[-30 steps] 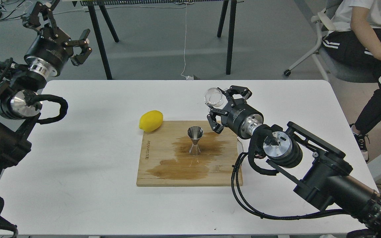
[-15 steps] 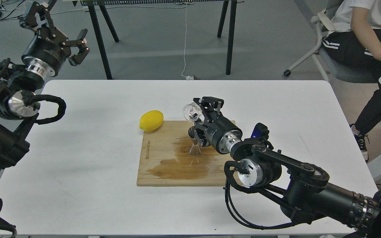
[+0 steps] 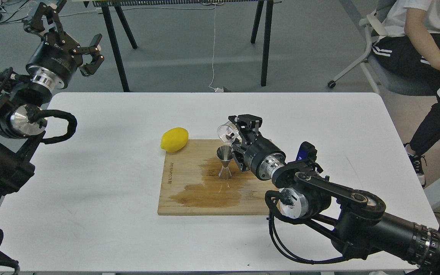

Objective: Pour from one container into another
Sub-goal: 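Tilt the glass cup with the right gripper to pour into the jigger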

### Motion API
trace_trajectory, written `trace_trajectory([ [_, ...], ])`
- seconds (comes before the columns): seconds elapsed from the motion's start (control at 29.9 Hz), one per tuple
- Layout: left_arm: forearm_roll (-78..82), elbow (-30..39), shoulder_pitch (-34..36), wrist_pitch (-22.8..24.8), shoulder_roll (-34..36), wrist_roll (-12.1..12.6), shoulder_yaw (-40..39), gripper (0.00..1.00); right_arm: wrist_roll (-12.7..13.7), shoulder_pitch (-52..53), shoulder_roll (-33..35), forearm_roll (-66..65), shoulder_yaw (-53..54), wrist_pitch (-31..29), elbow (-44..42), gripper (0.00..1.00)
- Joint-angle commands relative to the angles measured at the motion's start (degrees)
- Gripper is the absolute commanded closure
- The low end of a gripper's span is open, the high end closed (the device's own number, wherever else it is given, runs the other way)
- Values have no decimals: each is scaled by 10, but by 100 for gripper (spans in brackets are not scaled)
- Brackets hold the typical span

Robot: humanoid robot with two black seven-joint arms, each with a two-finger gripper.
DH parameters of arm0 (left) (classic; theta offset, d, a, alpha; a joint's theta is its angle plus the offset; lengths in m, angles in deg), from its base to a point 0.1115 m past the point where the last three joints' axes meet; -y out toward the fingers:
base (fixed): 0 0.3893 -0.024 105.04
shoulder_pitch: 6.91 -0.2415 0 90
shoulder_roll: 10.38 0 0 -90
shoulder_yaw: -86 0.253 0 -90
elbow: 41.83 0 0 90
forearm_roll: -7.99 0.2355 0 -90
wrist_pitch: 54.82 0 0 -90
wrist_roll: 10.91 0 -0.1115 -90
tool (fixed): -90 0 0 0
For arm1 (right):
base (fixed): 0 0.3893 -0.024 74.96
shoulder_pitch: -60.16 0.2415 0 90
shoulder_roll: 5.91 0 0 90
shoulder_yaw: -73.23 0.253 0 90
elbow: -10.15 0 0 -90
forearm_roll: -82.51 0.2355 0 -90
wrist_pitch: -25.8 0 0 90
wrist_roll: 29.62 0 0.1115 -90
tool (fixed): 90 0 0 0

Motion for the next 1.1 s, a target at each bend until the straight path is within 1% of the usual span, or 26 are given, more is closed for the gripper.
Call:
trace_trajectory([
  [0.0, 0, 0, 0, 0, -1, 0, 1, 0, -1, 3, 1, -6, -2, 0, -1, 65],
  [0.13, 0, 0, 0, 0, -2, 0, 1, 0, -3, 5, 4, -13, -5, 0, -2, 65],
  [0.33, 2, 0, -1, 0, -2, 0, 2, 0, -2, 0, 4, -100, -14, 0, -8, 64],
  [0.53, 3, 0, -1, 0, -2, -1, 2, 0, -3, 0, 4, -131, -17, 0, -15, 64],
  [0.87, 3, 0, -1, 1, -4, -1, 2, 0, -9, 4, 4, -212, -56, 0, -44, 64],
  [1.07, 3, 0, -2, 1, -4, -1, 2, 0, -10, 6, 1, -228, -56, 0, -55, 64],
])
